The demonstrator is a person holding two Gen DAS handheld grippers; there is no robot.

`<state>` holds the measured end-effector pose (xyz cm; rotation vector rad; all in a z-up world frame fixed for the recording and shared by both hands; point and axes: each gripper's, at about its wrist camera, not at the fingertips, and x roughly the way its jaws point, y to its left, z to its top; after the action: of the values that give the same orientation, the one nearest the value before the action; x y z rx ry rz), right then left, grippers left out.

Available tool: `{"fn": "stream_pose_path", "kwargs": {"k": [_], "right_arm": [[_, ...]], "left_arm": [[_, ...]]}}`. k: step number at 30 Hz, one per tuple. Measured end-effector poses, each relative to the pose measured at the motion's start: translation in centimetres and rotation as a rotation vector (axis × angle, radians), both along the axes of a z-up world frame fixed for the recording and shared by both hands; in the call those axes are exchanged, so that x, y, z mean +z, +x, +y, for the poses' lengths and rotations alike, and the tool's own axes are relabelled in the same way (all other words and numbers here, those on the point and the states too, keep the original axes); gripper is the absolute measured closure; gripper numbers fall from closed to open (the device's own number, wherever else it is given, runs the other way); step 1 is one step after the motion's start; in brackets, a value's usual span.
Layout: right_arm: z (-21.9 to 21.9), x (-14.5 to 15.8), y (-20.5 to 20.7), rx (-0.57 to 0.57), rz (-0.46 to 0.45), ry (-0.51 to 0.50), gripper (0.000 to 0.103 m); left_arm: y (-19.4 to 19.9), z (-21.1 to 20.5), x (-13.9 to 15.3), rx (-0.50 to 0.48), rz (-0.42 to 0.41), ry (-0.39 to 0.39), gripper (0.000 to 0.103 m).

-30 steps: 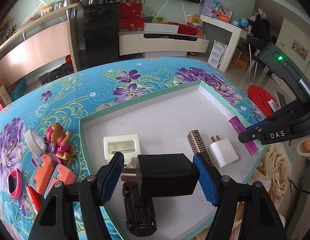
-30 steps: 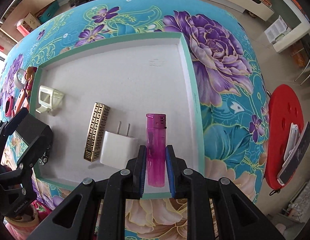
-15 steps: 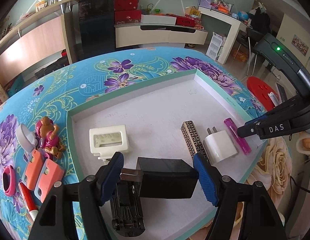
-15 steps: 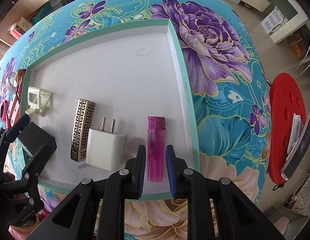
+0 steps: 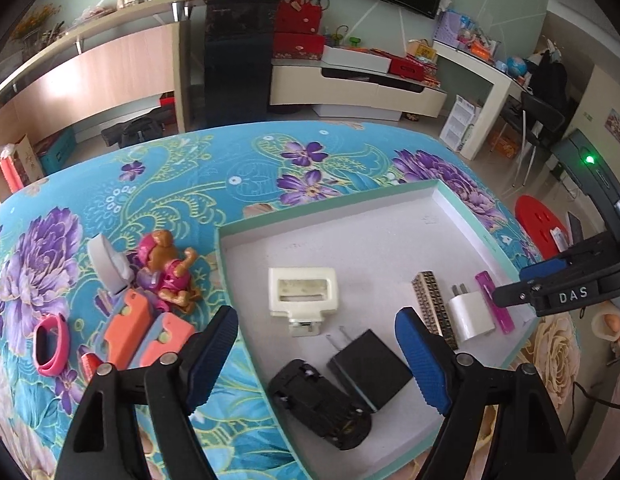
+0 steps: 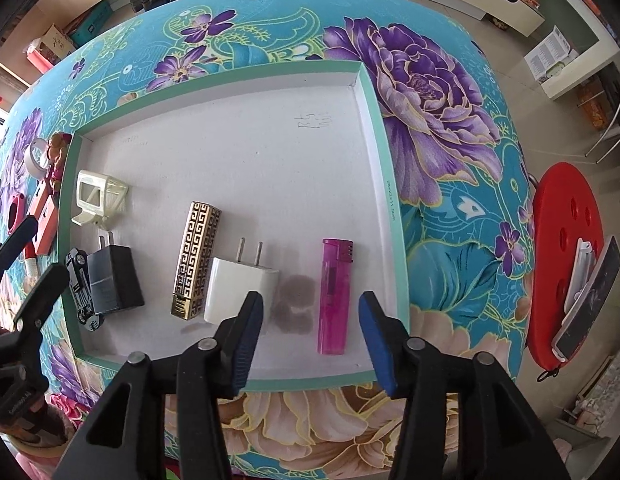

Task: Organize rigid objects
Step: 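Withdraw both tools from the tray toward the remaining objects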

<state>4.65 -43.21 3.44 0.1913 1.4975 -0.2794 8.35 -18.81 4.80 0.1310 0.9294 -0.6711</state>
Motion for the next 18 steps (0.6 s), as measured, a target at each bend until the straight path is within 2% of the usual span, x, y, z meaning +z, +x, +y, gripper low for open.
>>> {"fn": "stream_pose_path", "kwargs": {"k": [2,3,6,13,15,18], "right_arm": [[1.1,0.1,0.5,0.011,-0.002,-0.004,0.045],[1.3,0.3,0.7,0.014,-0.002,-0.006,0.042],[2.3,0.4,1.1,0.02,-0.001,0.001,0.037],[5.2,0.7,2.7,0.059,-0.003,0.011,0.028],[6.3,1.2,3.3,0.069,-0.016,0.013,0.02],[8.9,1.7,4.6,0.098,-0.033,0.012,0.019]], "left_arm": [[1.0,1.7,0.0,0.056,0.005,0.001,0.003],[1.5,2.6,0.0,0.084,0.008,-0.002,0.001],[2.9,5.5,0.0,0.167,0.019,-0.005,0.001],[5.2,12.4,-0.8,0.36,0.027,0.043,0.0],[5.7,14.4,-1.0,0.413,0.034,0.044,0.0],[6.2,17.3,-1.4,0.488,0.049,0.04,0.0]]}}
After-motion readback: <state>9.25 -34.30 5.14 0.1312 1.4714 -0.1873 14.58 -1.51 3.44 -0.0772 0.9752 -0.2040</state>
